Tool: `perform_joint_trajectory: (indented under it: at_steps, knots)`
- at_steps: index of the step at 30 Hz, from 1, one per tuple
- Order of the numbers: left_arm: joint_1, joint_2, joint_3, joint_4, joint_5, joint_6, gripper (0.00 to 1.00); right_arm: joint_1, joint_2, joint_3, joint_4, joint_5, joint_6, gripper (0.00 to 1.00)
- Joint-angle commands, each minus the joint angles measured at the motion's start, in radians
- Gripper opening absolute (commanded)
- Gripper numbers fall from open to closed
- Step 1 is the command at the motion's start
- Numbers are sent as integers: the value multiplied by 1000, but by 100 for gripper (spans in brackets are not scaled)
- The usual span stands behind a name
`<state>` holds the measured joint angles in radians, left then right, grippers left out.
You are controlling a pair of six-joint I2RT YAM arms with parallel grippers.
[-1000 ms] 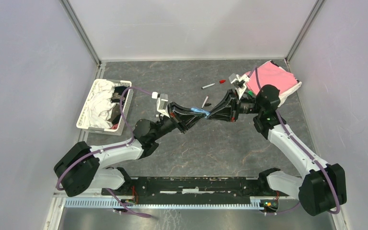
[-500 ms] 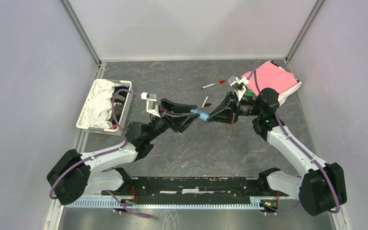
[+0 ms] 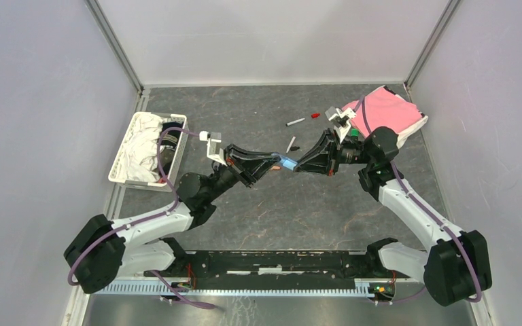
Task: Insert the pens into the pen caps
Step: Place the pen at the center of the board.
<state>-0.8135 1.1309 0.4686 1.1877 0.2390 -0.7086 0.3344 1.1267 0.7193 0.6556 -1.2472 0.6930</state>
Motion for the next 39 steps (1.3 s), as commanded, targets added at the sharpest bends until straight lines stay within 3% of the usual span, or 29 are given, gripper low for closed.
perform_joint_trajectory:
  at_steps: [1,7,18,22,24,28,32,39]
  knots:
    - [4,22,12,46,21,-10,2,3,-10,-7,72,13,33,0]
    - [-22,113,-14,221,39,-51,2,-3,5,-29,191,48,133,0]
    - [-160,203,22,97,47,52,2,-53,41,-72,573,93,416,0]
    - [-170,250,17,108,58,20,2,-56,43,-80,572,85,399,0]
    - [-163,258,8,133,28,-1,2,-56,26,-90,491,70,317,0]
    - [-105,219,17,86,-58,-44,16,-56,-16,-112,208,35,45,0]
    - [-29,148,27,37,-100,-58,38,-63,-40,-109,-59,20,-185,0]
    - [42,-62,26,-258,-188,72,72,-160,-38,-139,-152,16,-312,0]
